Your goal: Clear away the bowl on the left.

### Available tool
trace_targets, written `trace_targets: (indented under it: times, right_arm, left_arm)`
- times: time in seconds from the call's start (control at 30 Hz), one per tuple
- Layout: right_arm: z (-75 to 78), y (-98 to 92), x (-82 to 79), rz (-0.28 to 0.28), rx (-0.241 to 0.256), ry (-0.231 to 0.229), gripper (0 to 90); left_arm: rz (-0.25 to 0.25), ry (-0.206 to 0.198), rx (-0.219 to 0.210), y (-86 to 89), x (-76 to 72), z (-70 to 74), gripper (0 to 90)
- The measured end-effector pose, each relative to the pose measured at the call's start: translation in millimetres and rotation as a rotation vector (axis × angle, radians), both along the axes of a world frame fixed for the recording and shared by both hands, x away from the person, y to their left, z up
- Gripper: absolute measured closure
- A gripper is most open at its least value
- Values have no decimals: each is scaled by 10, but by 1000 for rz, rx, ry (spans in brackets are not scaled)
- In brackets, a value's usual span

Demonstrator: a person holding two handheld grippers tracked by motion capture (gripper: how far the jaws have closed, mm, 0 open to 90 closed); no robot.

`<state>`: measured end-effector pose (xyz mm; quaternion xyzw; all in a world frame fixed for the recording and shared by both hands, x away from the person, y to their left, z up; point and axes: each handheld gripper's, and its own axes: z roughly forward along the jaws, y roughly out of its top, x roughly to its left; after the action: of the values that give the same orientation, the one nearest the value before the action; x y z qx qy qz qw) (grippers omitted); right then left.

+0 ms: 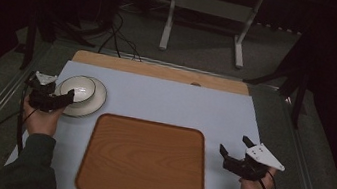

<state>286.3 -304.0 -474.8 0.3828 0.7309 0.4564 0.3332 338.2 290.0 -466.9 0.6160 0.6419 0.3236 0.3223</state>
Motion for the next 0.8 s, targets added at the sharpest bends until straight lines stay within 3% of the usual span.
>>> trace_targets:
  times: [0.23,0.57,0.7,0.8]
  right_arm:
    - [11,-19,-19,-8,10,-5,135]
    - [19,0,-19,1,10,-14,135]
    - [8,20,-1,6,2,-7,135]
    - [10,22,2,9,3,-9,135]
  left_arm:
    - [12,28,-64,29,95,-73,310]
    - [45,89,-63,37,219,-199,324]
    - [64,147,-74,65,269,-255,421]
    - [66,162,-83,75,294,-287,449]
